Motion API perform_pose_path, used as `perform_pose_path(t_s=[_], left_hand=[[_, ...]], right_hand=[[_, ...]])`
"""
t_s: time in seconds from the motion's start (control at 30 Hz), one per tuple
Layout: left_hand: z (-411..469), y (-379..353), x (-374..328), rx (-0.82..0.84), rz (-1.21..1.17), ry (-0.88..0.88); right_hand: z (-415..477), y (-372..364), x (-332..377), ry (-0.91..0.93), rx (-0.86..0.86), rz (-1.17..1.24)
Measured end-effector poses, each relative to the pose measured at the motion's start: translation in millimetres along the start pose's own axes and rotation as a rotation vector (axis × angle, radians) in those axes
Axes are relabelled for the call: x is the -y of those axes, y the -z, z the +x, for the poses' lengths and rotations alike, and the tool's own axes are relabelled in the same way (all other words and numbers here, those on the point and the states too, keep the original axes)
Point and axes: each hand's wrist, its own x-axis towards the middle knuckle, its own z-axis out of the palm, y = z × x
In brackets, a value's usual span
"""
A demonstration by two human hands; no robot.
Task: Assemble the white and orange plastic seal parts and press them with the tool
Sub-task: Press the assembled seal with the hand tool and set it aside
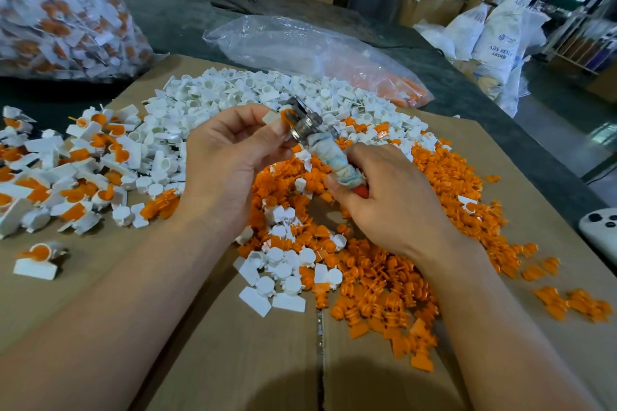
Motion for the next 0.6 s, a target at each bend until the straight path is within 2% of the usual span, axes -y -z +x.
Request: perform_pose_path(t_s=[0.33,0.6], left_hand=[[-0.4,0.5,1.0,-0.024,-0.008,0.001],[-0.3,2.1,2.2,-0.064,0.046,0.015]], right_hand=[[-0.9,-2.5,2.9,-0.024,0.095,0.273],[-0.6,-6.2,5.8,-0.034,0.13,0.298]])
